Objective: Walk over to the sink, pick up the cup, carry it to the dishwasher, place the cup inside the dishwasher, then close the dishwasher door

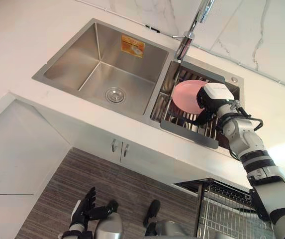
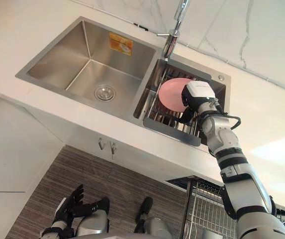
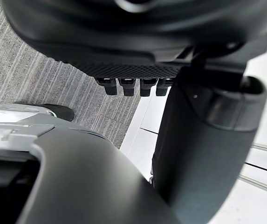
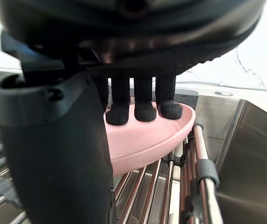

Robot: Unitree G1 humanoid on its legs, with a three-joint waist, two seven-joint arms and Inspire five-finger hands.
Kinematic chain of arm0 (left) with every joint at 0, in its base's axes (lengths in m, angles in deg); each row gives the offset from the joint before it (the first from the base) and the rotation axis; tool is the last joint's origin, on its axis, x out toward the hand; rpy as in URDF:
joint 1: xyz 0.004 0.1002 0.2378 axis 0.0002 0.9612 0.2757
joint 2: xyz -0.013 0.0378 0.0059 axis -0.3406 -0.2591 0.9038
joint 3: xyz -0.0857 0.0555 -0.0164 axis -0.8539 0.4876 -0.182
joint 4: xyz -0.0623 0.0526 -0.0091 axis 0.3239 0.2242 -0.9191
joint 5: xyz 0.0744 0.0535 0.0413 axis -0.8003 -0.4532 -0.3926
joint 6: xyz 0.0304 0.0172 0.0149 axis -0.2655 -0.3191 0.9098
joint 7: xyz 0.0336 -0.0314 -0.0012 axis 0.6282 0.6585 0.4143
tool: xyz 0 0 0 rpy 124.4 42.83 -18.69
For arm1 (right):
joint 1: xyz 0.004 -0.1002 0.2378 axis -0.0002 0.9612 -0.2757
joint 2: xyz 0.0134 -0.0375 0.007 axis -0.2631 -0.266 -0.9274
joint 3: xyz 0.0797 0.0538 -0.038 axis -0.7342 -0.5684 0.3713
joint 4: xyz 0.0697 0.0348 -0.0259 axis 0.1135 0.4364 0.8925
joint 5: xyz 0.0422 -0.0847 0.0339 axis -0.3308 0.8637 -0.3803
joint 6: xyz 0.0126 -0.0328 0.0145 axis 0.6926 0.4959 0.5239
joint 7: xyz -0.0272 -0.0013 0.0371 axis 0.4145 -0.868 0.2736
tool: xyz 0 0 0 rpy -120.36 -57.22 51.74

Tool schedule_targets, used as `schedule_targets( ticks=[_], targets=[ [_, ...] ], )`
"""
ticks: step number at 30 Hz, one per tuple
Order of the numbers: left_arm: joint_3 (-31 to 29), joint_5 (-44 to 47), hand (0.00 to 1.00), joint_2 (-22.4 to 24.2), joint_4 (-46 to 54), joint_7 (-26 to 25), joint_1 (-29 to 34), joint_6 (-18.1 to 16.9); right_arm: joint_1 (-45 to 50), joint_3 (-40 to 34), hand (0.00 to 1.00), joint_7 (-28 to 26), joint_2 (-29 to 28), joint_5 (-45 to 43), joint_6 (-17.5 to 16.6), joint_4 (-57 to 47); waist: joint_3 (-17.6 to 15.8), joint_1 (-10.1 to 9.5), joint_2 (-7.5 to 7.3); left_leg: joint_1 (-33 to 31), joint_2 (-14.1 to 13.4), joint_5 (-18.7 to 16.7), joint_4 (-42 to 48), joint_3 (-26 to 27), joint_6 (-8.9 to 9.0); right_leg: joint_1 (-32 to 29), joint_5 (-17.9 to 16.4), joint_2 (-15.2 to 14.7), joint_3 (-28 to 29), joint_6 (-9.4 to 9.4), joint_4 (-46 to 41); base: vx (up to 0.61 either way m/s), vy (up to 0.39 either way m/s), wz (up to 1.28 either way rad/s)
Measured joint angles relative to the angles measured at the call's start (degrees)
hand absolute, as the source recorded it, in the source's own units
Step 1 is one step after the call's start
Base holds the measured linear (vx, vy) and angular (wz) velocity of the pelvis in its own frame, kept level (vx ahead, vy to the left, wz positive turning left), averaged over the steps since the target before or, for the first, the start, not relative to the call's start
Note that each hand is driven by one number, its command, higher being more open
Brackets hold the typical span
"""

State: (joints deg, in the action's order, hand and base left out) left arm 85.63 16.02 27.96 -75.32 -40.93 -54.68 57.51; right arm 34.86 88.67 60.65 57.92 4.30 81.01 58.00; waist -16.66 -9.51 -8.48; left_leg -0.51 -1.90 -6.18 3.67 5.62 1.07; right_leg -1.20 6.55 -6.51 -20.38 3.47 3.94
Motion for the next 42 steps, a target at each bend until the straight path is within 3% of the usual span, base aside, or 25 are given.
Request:
schedule_targets(
  ticks=[6, 9, 16, 17, 26, 42],
  targets=[
    [0.00, -0.01, 1.00, 0.07, -0.01, -0.01, 0.01, 0.00, 0.05, -0.23, 0.00, -0.02, 0.38, -3.05, -0.35, -0.06, -0.13, 0.54, 0.19, -0.31, -0.07, -0.18, 0.61, 0.02, 0.41, 0.01, 0.33, 0.02, 0.00, -0.34, -0.02, 0.00, 0.000, 0.00],
    [0.01, -0.02, 1.00, 0.33, 0.04, -0.02, -0.02, 0.00, 0.43, -0.49, 0.00, -0.02, 1.17, -8.55, -0.96, -0.62, -0.35, 1.02, 0.54, -0.30, -0.09, -0.21, 0.70, -0.03, 0.46, 0.04, 0.52, -0.01, -0.04, -0.36, -0.20, 0.00, 0.000, 0.00],
    [0.04, -0.05, 1.00, 1.25, 0.26, -0.16, 0.00, -0.02, 5.94, -5.03, 0.00, -0.49, 2.07, -15.53, -2.55, -6.21, -0.84, 1.12, 1.72, 0.04, -0.48, 0.00, 0.78, -0.45, 0.55, 0.25, 0.59, 0.17, -0.08, -0.38, -0.80, 0.01, 0.006, 0.02],
    [0.03, -0.06, 1.00, 1.27, 0.27, -0.18, 0.00, -0.02, 6.45, -5.21, 1.00, -0.71, 2.07, -15.88, -2.55, -6.86, -0.83, 1.11, 1.73, 0.10, -0.51, 0.07, 0.77, -0.50, 0.51, 0.32, 0.60, 0.19, -0.10, -0.38, -0.81, 0.00, 0.000, 0.00],
    [0.09, -0.13, 1.00, 2.01, 0.08, -0.74, 1.35, -0.10, 12.51, -7.63, 1.00, -2.22, 0.02, -14.92, -2.81, -13.86, 1.64, 1.35, 2.45, 1.82, -0.53, 0.37, -0.13, -0.76, 0.45, 1.39, 0.60, 0.26, -0.25, -0.38, -0.82, 0.02, 0.009, 0.01],
    [0.06, -0.17, 1.00, 2.01, -2.15, -0.80, 3.31, -0.54, 19.11, -7.71, 1.00, -4.43, -1.28, -1.60, -4.04, -19.27, 5.97, 3.00, 2.21, 5.17, 0.11, 4.36, -6.91, -0.67, 0.35, 2.10, 0.51, 0.14, -0.05, -0.41, -0.14, -0.02, -0.002, 0.00]
  ],
)
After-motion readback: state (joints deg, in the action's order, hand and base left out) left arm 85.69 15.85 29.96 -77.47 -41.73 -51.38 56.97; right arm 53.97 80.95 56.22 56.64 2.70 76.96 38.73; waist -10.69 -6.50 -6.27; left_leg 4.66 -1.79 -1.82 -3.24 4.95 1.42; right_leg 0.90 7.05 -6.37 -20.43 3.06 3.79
